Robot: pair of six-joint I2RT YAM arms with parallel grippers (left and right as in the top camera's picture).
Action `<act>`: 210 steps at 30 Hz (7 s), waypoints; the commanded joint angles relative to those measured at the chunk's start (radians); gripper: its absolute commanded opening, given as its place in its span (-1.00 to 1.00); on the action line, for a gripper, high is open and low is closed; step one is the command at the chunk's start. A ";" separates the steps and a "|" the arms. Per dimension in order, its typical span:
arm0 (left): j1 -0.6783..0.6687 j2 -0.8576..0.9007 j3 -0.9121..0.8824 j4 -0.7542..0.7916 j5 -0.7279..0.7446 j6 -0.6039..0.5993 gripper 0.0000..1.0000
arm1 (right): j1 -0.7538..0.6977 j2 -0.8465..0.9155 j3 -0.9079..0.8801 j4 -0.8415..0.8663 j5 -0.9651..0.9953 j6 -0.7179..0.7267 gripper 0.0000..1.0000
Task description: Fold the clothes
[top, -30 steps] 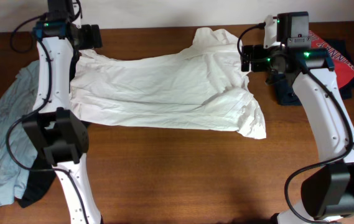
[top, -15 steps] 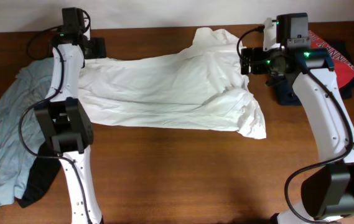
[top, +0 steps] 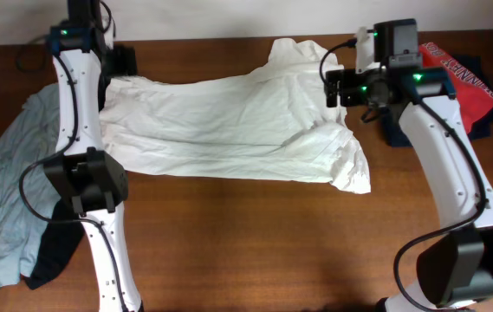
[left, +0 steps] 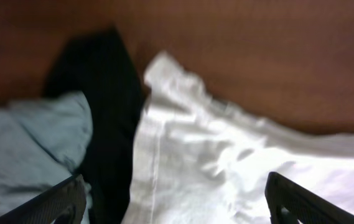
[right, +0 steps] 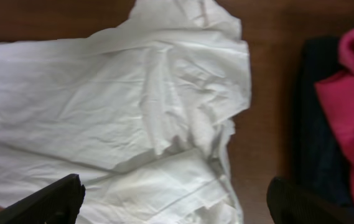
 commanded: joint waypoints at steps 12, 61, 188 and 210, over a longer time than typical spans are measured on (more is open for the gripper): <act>0.046 0.164 0.024 0.236 0.122 0.025 0.83 | 0.100 0.005 0.026 -0.018 -0.002 -0.013 0.97; 0.024 0.240 0.190 0.218 0.179 0.012 -1.00 | 0.099 0.005 0.026 0.021 0.002 -0.014 0.95; -0.050 0.124 0.362 -0.220 0.050 0.013 -0.99 | -0.100 0.927 1.338 -0.332 0.029 0.043 -0.92; 0.022 0.108 0.359 -0.348 0.077 0.056 -0.99 | -0.171 0.916 1.456 -0.857 -0.201 0.017 -0.92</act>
